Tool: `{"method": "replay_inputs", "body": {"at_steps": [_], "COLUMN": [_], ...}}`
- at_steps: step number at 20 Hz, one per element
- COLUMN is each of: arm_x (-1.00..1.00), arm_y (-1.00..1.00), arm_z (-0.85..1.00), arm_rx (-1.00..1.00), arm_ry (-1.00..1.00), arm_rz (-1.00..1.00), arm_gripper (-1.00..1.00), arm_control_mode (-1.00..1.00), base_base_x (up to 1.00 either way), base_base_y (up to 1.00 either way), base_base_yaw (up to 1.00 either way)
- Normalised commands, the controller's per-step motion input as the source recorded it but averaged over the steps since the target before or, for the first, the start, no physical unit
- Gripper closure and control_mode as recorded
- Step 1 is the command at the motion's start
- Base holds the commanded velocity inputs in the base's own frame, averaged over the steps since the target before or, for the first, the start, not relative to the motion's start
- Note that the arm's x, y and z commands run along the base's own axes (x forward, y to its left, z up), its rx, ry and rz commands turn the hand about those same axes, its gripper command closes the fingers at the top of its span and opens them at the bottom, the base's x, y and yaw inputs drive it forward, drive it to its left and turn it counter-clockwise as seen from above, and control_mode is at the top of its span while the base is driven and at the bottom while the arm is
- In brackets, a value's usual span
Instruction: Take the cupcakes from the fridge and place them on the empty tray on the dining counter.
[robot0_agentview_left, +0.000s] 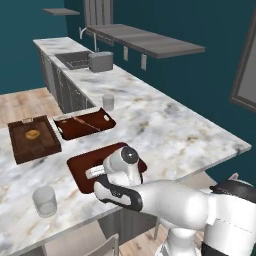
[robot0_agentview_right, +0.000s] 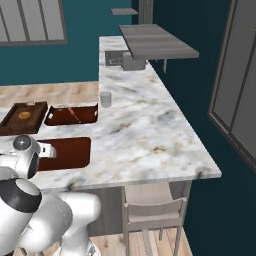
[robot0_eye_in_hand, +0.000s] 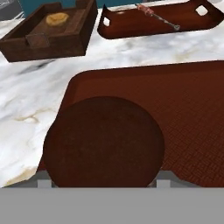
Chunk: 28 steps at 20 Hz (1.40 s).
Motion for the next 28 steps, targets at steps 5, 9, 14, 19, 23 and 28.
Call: {"method": "replay_inputs", "body": {"at_steps": [5,9,14,19,23,28], "arm_x": [0.23,0.2,0.24,0.28,0.31,0.17], "arm_y": [0.09,0.08,0.08,0.12,0.21,0.29], "arm_z": [-0.25,-0.28,-0.28,-0.25,-0.27,-0.04], "arm_rx": [0.0,0.0,0.0,0.0,0.0,0.0], "arm_ry": [0.0,0.0,0.0,0.0,0.0,0.06], "arm_rz": [0.0,0.0,0.0,0.0,0.0,0.0], "arm_gripper": [1.0,1.0,1.0,1.0,-1.0,-1.0], "arm_control_mode": [-1.0,-1.0,-1.0,-1.0,-1.0,-1.0], "base_base_x": [0.0,0.0,0.0,0.0,0.0,0.0], "base_base_y": [0.0,0.0,0.0,0.0,0.0,0.0], "base_base_yaw": [0.0,0.0,0.0,0.0,0.0,0.0]}}
